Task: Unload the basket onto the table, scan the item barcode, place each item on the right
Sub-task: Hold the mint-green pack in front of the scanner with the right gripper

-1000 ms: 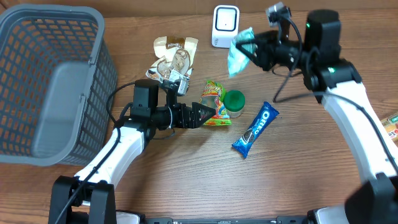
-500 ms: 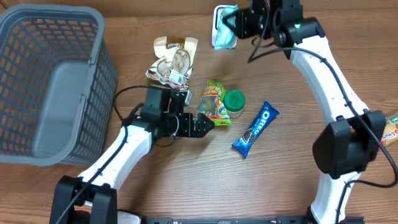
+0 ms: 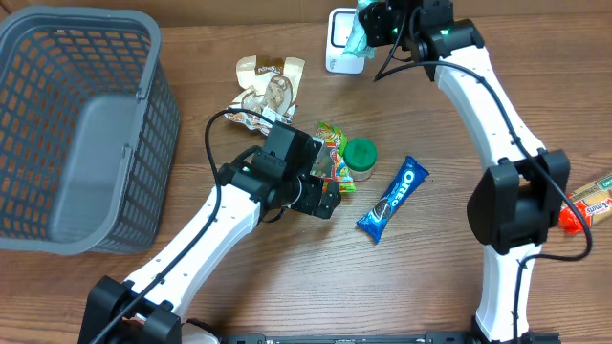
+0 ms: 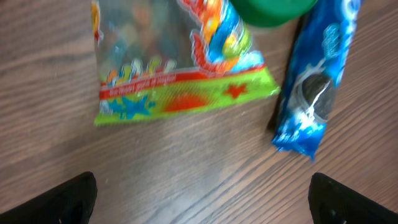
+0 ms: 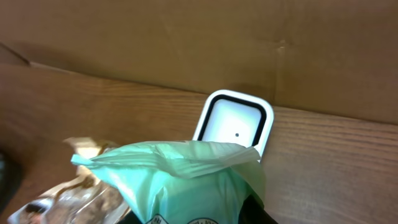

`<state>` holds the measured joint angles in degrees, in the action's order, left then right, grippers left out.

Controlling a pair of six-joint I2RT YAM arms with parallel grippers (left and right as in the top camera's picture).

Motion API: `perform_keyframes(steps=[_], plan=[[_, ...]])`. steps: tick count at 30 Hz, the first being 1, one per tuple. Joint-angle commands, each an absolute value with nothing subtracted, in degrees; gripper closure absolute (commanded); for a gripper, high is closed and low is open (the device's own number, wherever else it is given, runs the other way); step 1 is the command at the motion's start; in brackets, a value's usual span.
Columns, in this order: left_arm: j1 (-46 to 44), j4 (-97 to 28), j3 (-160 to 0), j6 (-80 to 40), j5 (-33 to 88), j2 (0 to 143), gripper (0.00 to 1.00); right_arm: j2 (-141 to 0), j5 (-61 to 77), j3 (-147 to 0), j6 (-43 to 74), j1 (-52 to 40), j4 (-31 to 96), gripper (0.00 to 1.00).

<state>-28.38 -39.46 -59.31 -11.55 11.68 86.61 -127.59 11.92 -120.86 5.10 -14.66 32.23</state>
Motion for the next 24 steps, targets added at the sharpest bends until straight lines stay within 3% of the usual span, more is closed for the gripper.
perform_keyframes(steps=[1, 8, 24], plan=[[-29.52, -40.86, -60.58, -10.04, 8.56, 86.59, 0.0, -131.11, 10.48, -126.56, 6.13, -14.57, 31.48, 0.97], [-30.41, -41.87, -60.58, -10.15, 8.58, 86.59, 0.0, -136.53, 9.13, -133.86, 6.22, -14.57, 31.16, 0.97], [-30.46, -41.89, -60.6, -10.55, 10.15, 86.59, 0.0, -144.14, 4.54, -134.02, 6.26, -16.73, 26.61, 0.97]])
